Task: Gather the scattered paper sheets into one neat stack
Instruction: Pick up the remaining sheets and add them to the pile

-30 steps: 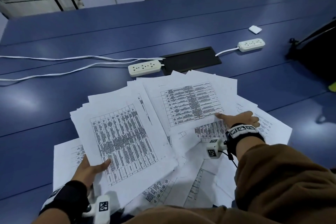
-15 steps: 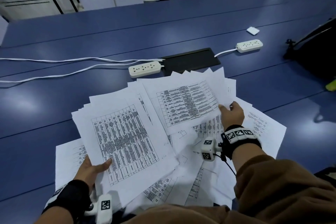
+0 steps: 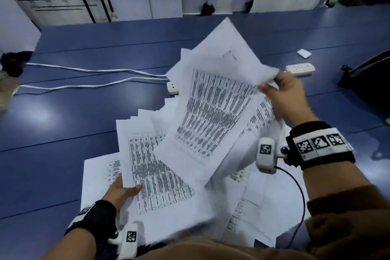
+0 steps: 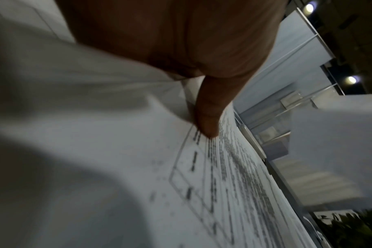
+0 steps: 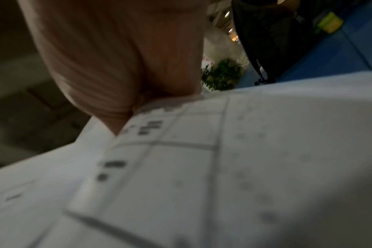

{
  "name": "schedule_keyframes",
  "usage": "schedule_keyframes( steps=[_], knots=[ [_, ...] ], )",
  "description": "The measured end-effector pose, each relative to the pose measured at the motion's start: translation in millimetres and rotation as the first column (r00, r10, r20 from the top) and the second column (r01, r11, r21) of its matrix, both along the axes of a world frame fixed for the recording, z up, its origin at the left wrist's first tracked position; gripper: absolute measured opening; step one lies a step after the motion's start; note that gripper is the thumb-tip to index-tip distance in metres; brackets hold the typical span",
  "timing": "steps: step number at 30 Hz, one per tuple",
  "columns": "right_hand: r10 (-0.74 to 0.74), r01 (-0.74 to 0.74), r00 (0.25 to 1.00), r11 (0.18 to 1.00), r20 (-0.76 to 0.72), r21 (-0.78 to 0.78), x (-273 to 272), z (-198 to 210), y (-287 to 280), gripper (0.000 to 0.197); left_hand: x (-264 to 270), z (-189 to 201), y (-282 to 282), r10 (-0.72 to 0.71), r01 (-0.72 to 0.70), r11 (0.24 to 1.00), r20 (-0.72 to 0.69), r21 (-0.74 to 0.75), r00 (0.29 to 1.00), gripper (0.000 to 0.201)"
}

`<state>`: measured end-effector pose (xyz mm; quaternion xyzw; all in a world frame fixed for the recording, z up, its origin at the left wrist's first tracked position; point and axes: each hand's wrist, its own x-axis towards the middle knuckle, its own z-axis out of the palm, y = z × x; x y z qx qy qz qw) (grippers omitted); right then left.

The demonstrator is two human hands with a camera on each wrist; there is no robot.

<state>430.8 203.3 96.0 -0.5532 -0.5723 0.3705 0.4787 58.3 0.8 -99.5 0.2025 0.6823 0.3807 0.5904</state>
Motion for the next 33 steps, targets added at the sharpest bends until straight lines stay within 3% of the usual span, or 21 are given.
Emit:
schedule_keyframes(
  steps=[3, 6, 8, 10, 15, 18, 21, 25, 27, 29, 31, 33],
  knots=[
    [0.171, -0.15, 0.978, 0.974, 0.117, -0.169, -20.4, -39.4, -9.4, 0.031, 7.1, 6.8, -2.2, 0.007, -0.007, 0.999, 0.012, 0.032, 1.0, 0.05],
    [0.238, -0.184, 0.958, 0.938, 0.158, -0.295, -50.3, -84.2, -26.1, 0.022, 12.5, 18.0, -0.4, 0.073, -0.077, 0.995, 0.074, 0.057, 0.995, 0.073],
    [0.199, -0.138, 0.969, 0.929, 0.148, -0.342, -70.0, -107.4, -36.4, 0.024, 14.3, 25.0, -1.9, -0.019, 0.008, 0.993, 0.086, 0.122, 0.996, 0.083],
    [0.199, -0.132, 0.963, 0.935, 0.18, -0.329, -87.1, -122.4, -45.0, 0.02, 12.7, 17.9, -7.2, -0.112, 0.116, 0.982, -0.03, 0.15, 0.993, 0.09],
    [0.193, -0.082, 0.952, 0.909, 0.239, -0.408, -95.0, -136.2, -67.8, 0.019, 11.5, -5.5, -16.2, -0.032, 0.049, 0.992, -0.146, 0.12, 0.989, 0.058],
    [0.239, -0.067, 0.931, 0.855, 0.274, -0.515, -81.2, -148.8, -79.2, 0.03, 13.9, -5.2, -16.7, 0.018, 0.005, 0.99, -0.156, 0.144, 0.988, 0.048],
    [0.357, -0.084, 0.856, 0.81, 0.374, -0.58, -76.5, -162.0, -93.0, 0.024, 12.8, -10.4, -15.4, 0.04, -0.024, 0.991, -0.118, 0.133, 0.992, 0.046],
    [0.463, -0.198, 0.825, 0.775, 0.325, -0.6, -98.0, -168.8, -109.9, 0.019, 16.2, -12.5, -13.5, 0.008, 0.004, 0.993, -0.11, 0.115, 0.994, 0.063],
    [0.48, -0.244, 0.823, 0.782, 0.305, -0.573, -106.7, -172.8, -108.7, 0.03, 15.1, -11.3, -12.8, 0.023, -0.008, 0.993, -0.126, 0.12, 0.992, 0.065],
    [0.378, -0.188, 0.887, 0.82, 0.265, -0.54, -107.0, -175.1, -103.0, 0.018, 9.1, -9.2, -11.0, 0.069, -0.053, 0.991, -0.131, 0.126, 0.989, 0.066],
    [0.157, 0.022, 0.923, 0.891, 0.353, -0.453, -97.9, -178.2, -92.3, 0.022, -2.3, -6.0, -9.2, 0.138, -0.123, 0.985, -0.118, 0.125, 0.983, 0.079],
    [0.03, 0.253, 0.805, 0.886, 0.593, -0.389, -83.1, -177.3, -82.9, 0.041, -16.5, -4.8, -10.7, 0.193, -0.178, 0.975, -0.11, 0.133, 0.975, 0.09]
  ],
)
